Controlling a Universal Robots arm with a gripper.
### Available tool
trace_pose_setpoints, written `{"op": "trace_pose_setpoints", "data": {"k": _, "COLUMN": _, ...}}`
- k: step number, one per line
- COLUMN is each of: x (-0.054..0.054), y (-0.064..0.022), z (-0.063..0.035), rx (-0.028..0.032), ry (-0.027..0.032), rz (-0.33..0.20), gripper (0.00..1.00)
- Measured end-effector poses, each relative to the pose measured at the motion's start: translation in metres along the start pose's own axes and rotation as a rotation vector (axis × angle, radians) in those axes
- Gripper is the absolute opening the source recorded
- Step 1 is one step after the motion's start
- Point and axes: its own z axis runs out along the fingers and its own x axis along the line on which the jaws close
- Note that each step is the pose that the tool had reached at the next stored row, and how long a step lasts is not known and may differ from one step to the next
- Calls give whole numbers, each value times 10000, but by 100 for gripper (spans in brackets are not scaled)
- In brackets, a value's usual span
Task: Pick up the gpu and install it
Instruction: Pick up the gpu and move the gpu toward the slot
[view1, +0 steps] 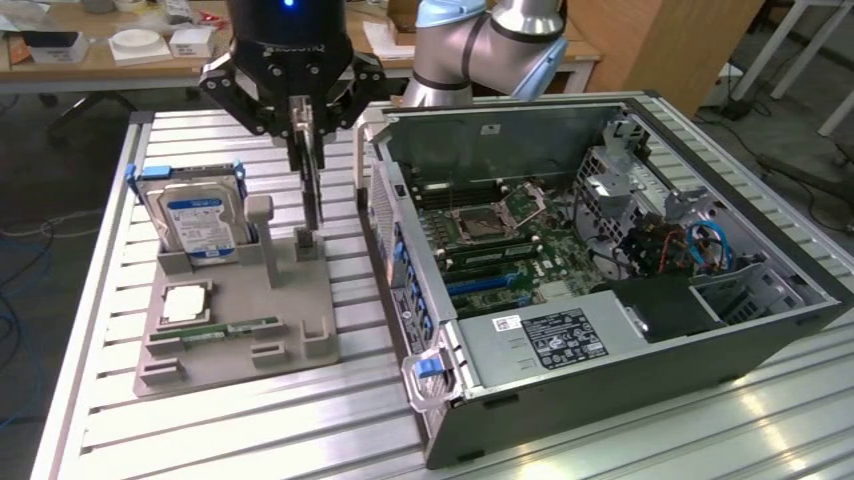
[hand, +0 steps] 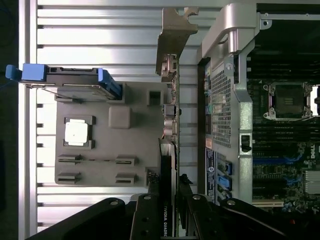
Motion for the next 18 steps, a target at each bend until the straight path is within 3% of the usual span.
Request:
{"op": "trace_pose_setpoints", "data": {"k": 10, "x": -301, "y": 9, "z": 5, "rx": 1, "ry": 87, "rz": 6, "gripper": 26}}
{"op": "trace_pose_setpoints", "data": {"k": 18, "x": -379, "y": 18, "z": -77, "rx": 0, "ry": 110, "rz": 9, "gripper": 26}}
